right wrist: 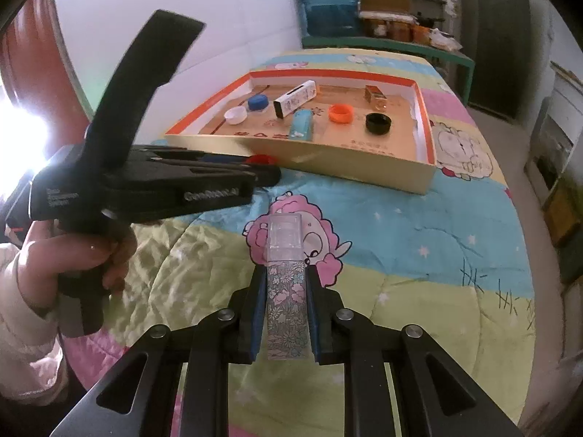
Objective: Organize rigid objects
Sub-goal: 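Carry the clear tube with the right tool while the left tool carries the red cap into the tray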
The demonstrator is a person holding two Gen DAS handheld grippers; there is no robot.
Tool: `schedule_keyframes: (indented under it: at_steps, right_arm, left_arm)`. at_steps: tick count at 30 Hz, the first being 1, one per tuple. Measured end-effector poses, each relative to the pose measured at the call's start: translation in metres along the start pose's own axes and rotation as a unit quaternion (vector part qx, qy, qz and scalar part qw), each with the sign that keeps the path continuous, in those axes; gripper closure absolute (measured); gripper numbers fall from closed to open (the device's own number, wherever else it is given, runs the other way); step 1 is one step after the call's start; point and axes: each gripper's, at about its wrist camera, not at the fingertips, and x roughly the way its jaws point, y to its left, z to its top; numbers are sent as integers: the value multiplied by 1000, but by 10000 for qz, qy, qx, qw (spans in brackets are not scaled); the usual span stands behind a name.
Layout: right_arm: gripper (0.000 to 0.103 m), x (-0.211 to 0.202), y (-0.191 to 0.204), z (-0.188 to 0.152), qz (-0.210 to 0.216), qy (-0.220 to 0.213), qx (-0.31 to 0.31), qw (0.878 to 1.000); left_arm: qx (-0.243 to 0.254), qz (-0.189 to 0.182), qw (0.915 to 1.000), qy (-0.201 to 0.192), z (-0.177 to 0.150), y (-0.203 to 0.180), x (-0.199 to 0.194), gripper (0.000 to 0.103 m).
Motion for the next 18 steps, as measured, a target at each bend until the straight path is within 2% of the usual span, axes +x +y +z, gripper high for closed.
schedule_keyframes:
  at_steps: [5, 12, 18]
  right_arm:
    - [83, -3, -3, 2, -54, -57, 127, 9999]
    - [83, -7, -2, 9, -127, -132, 200, 9996]
    - [83, -14, 2, 24, -210, -257, 106, 9994]
  left_arm:
    - [-17, 26, 9999, -115, -4, 1, -10, 73]
    - [-227, -21, 9985, -489, -2, 10, -45, 73]
    - [-376, 11, 9972, -650, 3, 21, -69, 73]
